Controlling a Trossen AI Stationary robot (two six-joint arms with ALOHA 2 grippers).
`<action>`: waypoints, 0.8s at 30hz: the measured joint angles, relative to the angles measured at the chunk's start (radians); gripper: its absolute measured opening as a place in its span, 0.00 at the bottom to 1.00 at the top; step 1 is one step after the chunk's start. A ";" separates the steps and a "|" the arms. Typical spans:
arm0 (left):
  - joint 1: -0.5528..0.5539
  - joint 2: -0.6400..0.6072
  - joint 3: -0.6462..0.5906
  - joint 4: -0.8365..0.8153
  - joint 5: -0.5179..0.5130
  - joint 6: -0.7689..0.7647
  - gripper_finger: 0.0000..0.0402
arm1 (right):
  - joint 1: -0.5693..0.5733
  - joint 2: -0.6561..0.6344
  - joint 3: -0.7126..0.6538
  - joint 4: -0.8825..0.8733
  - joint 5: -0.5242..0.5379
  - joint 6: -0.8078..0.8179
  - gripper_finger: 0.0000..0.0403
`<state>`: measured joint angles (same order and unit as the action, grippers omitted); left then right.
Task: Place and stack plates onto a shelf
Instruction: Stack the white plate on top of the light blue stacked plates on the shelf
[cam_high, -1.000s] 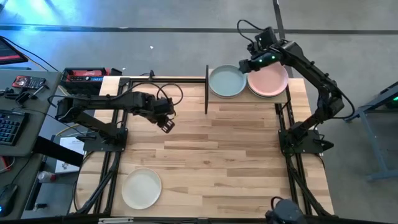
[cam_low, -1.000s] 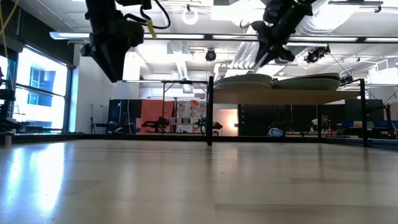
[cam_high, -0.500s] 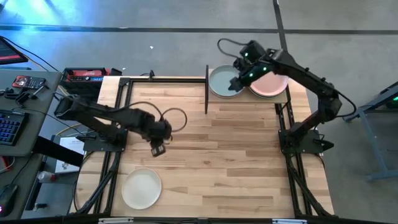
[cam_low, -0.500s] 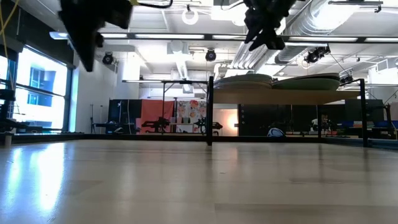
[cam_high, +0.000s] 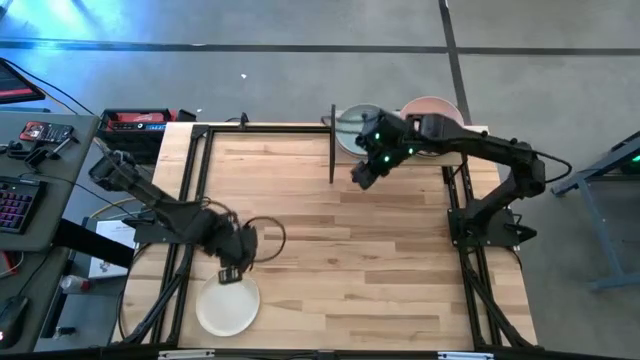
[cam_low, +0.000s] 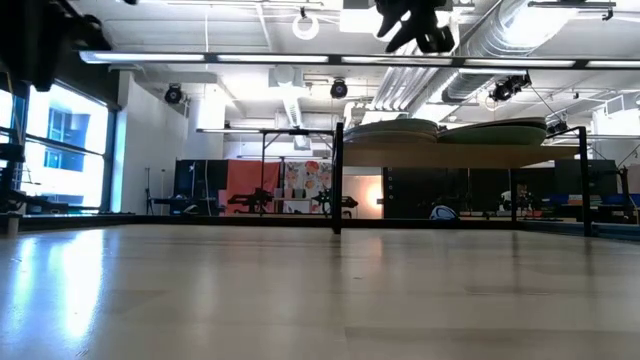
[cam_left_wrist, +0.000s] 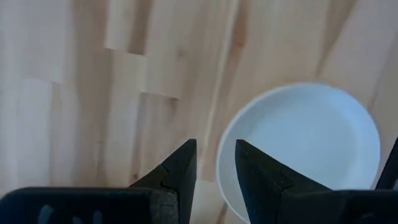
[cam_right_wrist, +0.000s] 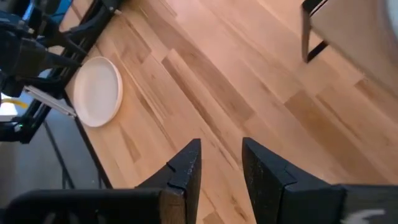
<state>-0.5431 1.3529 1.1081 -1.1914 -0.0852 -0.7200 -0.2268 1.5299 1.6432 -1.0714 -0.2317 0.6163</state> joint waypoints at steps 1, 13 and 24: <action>-0.025 0.000 -0.016 0.017 -0.002 -0.011 0.25 | 0.025 0.000 0.000 0.000 0.025 0.024 0.23; -0.267 0.001 -0.242 0.217 -0.008 -0.119 0.25 | 0.254 0.000 0.000 0.063 0.175 0.213 0.23; -0.301 0.001 -0.400 0.352 -0.010 -0.216 0.25 | 0.322 0.000 0.000 0.114 0.230 0.251 0.23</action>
<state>-0.8436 1.3537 0.7080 -0.8389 -0.0956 -0.9355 0.0952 1.5299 1.6436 -0.9569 -0.0022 0.8673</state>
